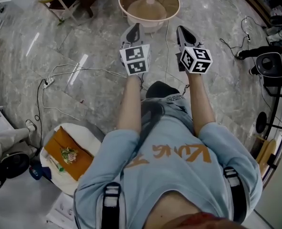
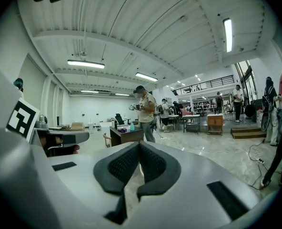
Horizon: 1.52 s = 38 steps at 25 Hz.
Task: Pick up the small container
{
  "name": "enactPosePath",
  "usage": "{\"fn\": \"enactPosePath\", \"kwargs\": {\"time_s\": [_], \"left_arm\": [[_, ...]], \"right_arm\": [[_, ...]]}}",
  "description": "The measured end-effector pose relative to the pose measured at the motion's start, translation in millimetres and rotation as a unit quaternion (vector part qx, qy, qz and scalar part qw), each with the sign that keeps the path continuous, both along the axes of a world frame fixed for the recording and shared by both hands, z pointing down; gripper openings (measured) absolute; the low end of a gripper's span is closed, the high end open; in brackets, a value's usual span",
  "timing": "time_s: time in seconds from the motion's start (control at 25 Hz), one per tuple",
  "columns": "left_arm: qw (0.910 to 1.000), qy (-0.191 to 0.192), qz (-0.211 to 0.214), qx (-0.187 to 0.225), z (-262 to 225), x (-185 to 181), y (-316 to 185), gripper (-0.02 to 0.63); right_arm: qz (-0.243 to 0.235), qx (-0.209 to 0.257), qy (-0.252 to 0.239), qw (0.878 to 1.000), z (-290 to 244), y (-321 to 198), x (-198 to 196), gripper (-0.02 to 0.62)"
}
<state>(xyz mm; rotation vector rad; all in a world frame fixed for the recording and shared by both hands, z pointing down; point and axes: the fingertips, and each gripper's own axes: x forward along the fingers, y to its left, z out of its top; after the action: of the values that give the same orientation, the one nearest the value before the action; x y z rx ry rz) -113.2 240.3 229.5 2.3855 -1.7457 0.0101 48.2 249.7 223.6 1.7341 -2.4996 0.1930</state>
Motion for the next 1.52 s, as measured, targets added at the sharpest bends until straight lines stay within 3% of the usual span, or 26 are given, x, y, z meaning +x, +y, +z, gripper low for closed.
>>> {"fn": "enactPosePath", "kwargs": {"time_s": [0.4, 0.64, 1.16, 1.36, 1.52], "left_arm": [[0.9996, 0.010, -0.012, -0.023, 14, -1, -33, 0.023], [0.9993, -0.017, -0.011, -0.031, 21, 7, -78, 0.023], [0.9948, -0.052, -0.025, -0.083, 58, 53, -268, 0.023], [0.9925, -0.057, -0.039, -0.101, 69, 76, -342, 0.023], [0.9887, -0.083, -0.030, -0.121, 80, 116, -393, 0.023]], "right_arm": [[0.005, -0.018, 0.000, 1.000, 15, -28, 13, 0.012], [0.009, -0.031, -0.031, 0.999, 32, -77, 29, 0.012], [-0.021, -0.071, -0.072, 0.995, 70, -287, 58, 0.012], [-0.017, -0.077, -0.074, 0.994, 75, -369, 91, 0.012], [0.006, -0.087, -0.084, 0.993, 79, -420, 141, 0.012]]}}
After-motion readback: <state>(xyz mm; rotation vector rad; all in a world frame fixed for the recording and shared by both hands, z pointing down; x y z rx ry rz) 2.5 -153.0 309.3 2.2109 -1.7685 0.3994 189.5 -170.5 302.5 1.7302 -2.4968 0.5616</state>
